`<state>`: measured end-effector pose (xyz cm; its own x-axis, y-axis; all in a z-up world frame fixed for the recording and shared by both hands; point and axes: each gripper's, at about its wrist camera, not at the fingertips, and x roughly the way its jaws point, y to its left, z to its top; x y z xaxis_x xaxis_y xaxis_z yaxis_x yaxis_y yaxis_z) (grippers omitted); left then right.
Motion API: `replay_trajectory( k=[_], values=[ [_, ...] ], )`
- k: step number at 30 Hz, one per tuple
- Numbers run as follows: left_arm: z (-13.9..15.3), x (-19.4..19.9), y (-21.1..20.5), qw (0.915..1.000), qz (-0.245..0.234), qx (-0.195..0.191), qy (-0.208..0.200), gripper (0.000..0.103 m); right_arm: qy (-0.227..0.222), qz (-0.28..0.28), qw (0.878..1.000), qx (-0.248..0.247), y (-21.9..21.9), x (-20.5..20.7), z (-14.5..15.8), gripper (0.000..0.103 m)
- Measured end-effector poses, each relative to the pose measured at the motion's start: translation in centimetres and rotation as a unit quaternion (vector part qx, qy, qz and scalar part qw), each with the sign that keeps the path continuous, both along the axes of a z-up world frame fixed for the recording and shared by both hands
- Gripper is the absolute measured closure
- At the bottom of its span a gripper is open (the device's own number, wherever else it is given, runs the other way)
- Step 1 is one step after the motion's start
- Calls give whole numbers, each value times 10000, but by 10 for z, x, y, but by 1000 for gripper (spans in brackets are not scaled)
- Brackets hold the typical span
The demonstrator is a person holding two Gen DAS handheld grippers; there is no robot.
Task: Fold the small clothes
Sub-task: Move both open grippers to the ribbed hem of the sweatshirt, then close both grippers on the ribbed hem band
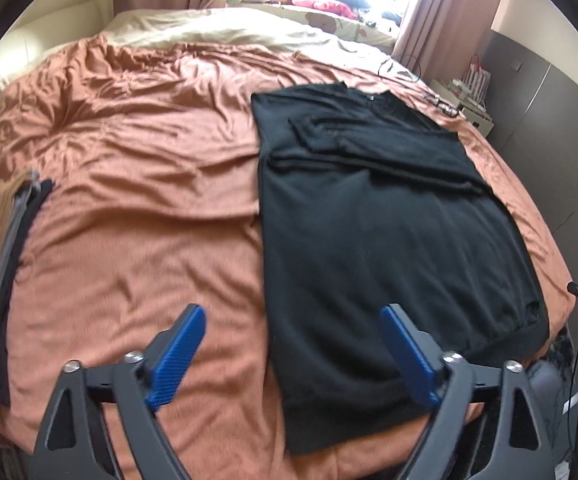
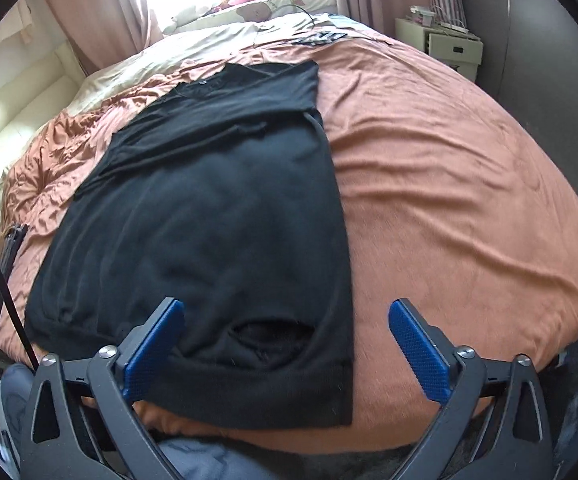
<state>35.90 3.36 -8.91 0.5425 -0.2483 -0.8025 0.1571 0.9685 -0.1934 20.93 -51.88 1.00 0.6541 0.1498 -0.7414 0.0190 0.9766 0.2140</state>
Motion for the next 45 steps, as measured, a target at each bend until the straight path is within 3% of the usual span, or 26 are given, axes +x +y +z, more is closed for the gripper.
replay_trajectory(
  k=[2,6,10,13,23,36,44,45],
  values=[
    [-10,-8,2,10000,0,-35,75,24,105,-13,9996,252,-6,-6,-9,19],
    [-32,-22,4,9995,12,-119,281,39,235,-82,9986,459,-14,-15,-25,29],
    [-50,-29,7,9984,47,-283,485,44,350,-139,9960,804,-24,-19,-41,37],
    [-59,-34,8,9975,76,-427,559,45,397,-181,9946,946,-32,-19,-51,37],
    [-86,-27,13,9906,141,-987,941,66,284,-111,9863,1619,-48,-10,-73,46],
    [-110,2,17,9840,259,-1327,1163,75,165,199,9778,2080,-58,20,-95,46],
    [-113,-10,21,9773,232,-1748,1178,77,15,410,9626,2679,-71,-2,-110,46],
    [-113,-11,21,9776,255,-1731,1165,82,8,343,9617,2718,-74,-4,-111,55]
  ],
)
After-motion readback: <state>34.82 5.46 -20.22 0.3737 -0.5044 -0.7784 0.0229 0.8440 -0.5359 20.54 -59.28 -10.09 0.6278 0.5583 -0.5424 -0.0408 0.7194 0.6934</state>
